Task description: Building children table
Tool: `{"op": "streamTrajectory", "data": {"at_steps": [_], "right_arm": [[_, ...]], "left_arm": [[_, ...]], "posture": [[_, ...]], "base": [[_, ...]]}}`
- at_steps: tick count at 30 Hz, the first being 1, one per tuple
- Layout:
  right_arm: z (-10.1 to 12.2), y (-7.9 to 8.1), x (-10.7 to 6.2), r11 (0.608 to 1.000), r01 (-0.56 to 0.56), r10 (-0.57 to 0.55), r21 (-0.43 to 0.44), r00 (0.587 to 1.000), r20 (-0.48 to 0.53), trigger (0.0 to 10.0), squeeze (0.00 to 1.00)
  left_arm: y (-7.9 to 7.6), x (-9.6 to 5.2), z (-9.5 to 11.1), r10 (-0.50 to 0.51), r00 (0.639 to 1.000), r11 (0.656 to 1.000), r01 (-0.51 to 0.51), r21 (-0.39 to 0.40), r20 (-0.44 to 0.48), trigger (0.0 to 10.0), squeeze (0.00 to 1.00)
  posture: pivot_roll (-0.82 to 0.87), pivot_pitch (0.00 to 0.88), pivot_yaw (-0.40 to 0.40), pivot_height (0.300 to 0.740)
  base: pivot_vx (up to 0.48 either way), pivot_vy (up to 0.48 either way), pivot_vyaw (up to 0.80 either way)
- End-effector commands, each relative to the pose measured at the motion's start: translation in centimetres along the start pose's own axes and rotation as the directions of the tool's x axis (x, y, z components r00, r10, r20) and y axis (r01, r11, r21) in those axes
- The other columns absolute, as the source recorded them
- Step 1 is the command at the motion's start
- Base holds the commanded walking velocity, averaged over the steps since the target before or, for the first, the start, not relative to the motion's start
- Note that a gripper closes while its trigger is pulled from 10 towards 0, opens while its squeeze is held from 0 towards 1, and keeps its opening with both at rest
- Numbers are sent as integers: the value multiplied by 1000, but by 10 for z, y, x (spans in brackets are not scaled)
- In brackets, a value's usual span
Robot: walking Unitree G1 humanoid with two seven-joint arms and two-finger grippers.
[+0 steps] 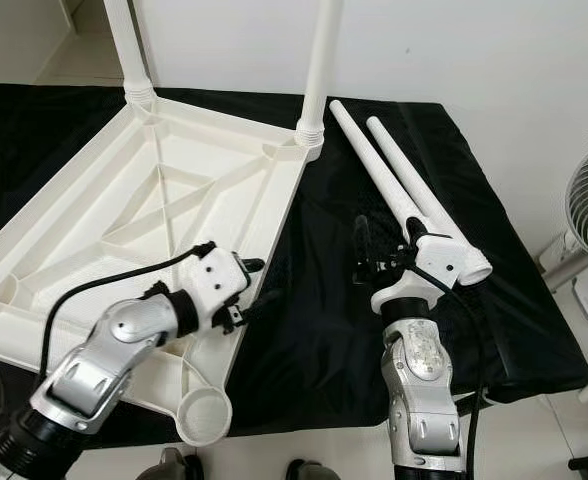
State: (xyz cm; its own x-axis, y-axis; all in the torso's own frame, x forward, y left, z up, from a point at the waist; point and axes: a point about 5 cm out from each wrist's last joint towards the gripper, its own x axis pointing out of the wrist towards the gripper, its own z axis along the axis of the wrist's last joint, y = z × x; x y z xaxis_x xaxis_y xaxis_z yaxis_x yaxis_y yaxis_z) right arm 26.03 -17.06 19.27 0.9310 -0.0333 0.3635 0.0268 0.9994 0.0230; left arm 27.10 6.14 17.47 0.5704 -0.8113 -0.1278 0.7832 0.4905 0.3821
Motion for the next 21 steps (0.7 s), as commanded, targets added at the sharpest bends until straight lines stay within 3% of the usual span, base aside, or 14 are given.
{"op": "streamTrajectory", "data": {"at_steps": [1, 5, 6, 7, 9, 11, 14, 15, 21], "right_arm": [[0, -5, -3, 1000, 16, -16, -6, 1000, -9, 10000, 0], [0, -5, -3, 1000, 13, -14, -6, 1000, -12, 10000, 0], [-1, -5, -3, 1000, 9, -9, -7, 1000, -14, 10000, 0], [-1, -5, -3, 1000, 9, -9, -7, 1000, -14, 10000, 0], [-1, -6, -3, 1000, -4, 3, -10, 1000, -16, 10000, 0], [-1, -6, -2, 1000, -8, 8, -12, 1000, -15, 10000, 0], [-1, -7, -2, 1000, -9, 9, -13, 1000, -16, 10000, 0], [-1, -7, -2, 1000, -13, 13, -16, 1000, -18, 10000, 0], [-2, -8, -3, 1000, -18, 17, -19, 1000, -22, 10000, 0]], "left_arm": [[3, -2, -1, 19, 1000, 1000, -19, -15, -8, 10000, 0], [6, -8, 2, 1, 1000, 1000, 0, -32, 13, 10000, 0], [12, -18, 3, -26, 999, 999, 27, -44, 27, 10000, 0], [12, -18, 3, -26, 999, 999, 27, -44, 27, 10000, 0], [23, -41, -3, -98, 995, 994, 98, -48, 10, 10000, 0], [26, -48, -5, -124, 992, 991, 124, -60, -5, 10000, 0], [26, -54, -8, -156, 987, 986, 155, -62, -22, 10000, 0], [24, -65, -11, -221, 974, 973, 217, -81, -48, 10000, 0], [20, -78, -15, -301, 949, 951, 291, -107, -95, 10000, 0]], "posture": [[5, 157, -18, 740], [5, 157, -18, 740], [9, 157, -19, 740], [9, 157, -19, 740], [15, 156, -19, 740], [15, 156, -19, 740], [20, 155, -18, 740], [23, 155, -21, 740], [24, 155, -23, 740]], "base": [[0, 0, 0], [0, 0, 0], [0, 0, 0], [0, 0, 0], [0, 0, 0], [0, 0, 0], [0, 0, 0], [0, 0, 0], [0, 0, 0]]}}
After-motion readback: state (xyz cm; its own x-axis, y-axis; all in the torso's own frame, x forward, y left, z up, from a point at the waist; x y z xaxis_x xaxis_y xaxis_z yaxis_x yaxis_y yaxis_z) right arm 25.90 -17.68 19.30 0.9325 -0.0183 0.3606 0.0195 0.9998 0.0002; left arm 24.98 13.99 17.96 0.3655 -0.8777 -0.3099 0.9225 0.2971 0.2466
